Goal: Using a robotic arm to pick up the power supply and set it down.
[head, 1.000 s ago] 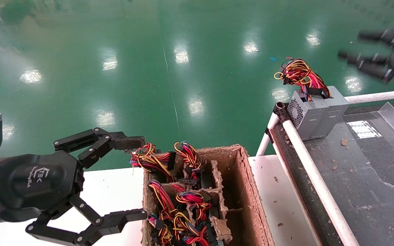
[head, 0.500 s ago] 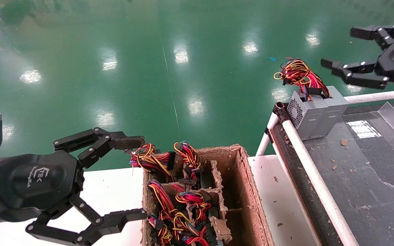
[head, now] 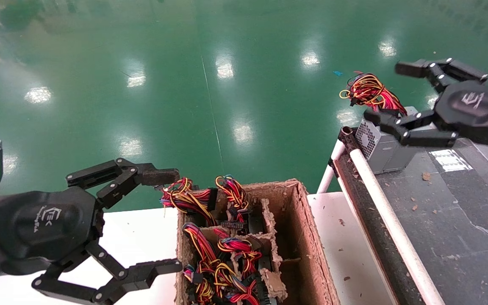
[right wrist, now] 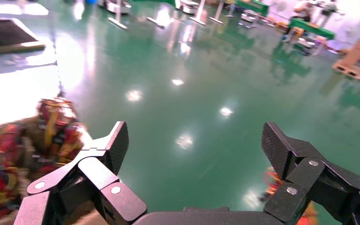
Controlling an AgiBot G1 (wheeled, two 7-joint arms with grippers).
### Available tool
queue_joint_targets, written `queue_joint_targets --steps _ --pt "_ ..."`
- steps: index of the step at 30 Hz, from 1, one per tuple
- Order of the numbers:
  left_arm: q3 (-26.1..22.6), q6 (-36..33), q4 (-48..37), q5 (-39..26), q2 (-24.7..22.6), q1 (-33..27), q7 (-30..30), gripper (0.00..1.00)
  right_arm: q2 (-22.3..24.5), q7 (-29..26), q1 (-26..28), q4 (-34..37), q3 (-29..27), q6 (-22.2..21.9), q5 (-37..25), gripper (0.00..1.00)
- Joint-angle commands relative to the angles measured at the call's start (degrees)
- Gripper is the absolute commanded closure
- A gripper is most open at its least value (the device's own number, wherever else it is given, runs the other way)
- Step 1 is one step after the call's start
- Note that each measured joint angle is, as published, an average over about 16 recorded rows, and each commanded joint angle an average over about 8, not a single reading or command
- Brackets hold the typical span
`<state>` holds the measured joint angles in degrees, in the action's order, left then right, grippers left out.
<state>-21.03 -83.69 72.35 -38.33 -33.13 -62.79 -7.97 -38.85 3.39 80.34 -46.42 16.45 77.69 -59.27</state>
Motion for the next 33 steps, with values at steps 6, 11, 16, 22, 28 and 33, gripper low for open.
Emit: queue_joint_targets --steps 6,11,16,22,28,33 --pt "0.00 0.00 0.00 0.00 0.00 0.00 0.00 0.00 0.87 -3.22 -4.27 -6.18 -0.10 1.82 3.96 0.00" --pt "-0.01 0.00 0.00 0.00 0.00 0.00 0.00 0.00 1.49 -5.51 -7.31 -10.57 -0.17 3.12 6.78 0.00" --pt "-0.01 0.00 0.00 0.01 0.00 0.00 0.00 0.00 2.11 -7.80 -10.35 -14.98 -0.24 4.41 9.60 0.00" --pt "-0.01 0.00 0.00 0.01 0.00 0.00 0.01 0.00 2.86 -10.56 -14.01 -20.27 -0.32 5.97 13.00 0.00" --pt "-0.01 0.01 0.00 0.01 0.01 0.00 0.01 0.00 3.55 -13.10 -17.38 -25.15 -0.40 7.41 16.12 0.00" --pt "-0.01 0.01 -0.01 0.02 0.01 0.01 0.01 0.00 3.94 -14.41 -19.35 -28.00 -0.46 8.25 17.98 0.00"
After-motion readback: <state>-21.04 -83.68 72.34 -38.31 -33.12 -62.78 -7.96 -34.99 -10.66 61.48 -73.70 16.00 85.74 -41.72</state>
